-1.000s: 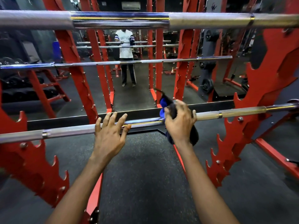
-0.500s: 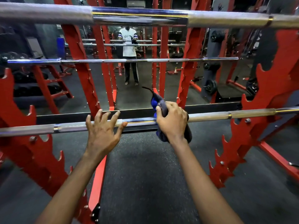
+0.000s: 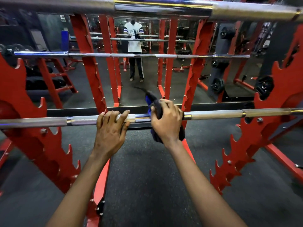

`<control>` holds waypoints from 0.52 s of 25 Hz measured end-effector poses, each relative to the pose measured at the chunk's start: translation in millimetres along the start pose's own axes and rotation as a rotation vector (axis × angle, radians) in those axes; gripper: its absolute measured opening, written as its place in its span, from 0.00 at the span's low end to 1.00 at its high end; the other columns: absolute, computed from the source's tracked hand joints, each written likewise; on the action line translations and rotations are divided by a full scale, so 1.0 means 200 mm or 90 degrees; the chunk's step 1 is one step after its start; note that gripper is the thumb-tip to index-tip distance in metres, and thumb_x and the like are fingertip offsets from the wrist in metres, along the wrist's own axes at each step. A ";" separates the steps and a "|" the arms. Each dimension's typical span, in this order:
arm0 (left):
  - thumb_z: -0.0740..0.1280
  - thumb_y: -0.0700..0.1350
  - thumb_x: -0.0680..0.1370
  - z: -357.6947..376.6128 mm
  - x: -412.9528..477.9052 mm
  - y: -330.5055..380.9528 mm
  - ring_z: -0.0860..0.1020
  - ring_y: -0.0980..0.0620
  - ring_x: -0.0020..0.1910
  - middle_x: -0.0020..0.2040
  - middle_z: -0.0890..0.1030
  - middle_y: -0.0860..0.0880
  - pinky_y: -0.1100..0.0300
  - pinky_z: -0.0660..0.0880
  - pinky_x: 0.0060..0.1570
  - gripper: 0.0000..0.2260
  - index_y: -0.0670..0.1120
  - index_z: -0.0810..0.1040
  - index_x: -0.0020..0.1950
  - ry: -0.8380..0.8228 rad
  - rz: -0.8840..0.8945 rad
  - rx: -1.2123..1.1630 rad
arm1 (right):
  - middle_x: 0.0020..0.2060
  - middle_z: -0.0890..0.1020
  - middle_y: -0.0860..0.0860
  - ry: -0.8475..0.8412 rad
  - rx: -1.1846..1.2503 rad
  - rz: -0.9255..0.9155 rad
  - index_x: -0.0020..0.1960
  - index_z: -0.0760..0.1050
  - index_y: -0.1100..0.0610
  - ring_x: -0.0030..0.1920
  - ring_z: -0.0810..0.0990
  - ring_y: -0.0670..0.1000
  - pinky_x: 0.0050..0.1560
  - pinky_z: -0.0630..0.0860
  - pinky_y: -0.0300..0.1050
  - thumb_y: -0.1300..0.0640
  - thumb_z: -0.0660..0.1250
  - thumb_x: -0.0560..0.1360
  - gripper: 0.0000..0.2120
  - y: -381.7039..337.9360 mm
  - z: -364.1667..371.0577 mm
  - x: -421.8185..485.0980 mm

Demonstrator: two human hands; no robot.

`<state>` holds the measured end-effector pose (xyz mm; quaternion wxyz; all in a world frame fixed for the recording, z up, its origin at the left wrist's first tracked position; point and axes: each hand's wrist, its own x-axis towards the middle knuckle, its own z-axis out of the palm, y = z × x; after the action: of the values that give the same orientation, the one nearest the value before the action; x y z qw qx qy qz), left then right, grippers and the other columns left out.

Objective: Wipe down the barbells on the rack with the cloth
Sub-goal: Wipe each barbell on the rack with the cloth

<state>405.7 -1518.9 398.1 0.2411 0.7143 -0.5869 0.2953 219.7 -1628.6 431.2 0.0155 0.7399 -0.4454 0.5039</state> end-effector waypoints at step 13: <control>0.56 0.57 0.82 -0.05 -0.03 -0.20 0.74 0.41 0.61 0.56 0.76 0.46 0.44 0.61 0.70 0.19 0.52 0.75 0.69 0.014 -0.047 -0.013 | 0.67 0.79 0.50 0.153 0.013 0.054 0.61 0.81 0.56 0.67 0.76 0.54 0.72 0.67 0.58 0.49 0.69 0.79 0.15 0.30 -0.07 -0.04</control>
<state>441.7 -1499.7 401.7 0.2653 0.7300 -0.5602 0.2880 168.3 -1652.1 406.8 0.0396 0.6547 -0.4660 0.5938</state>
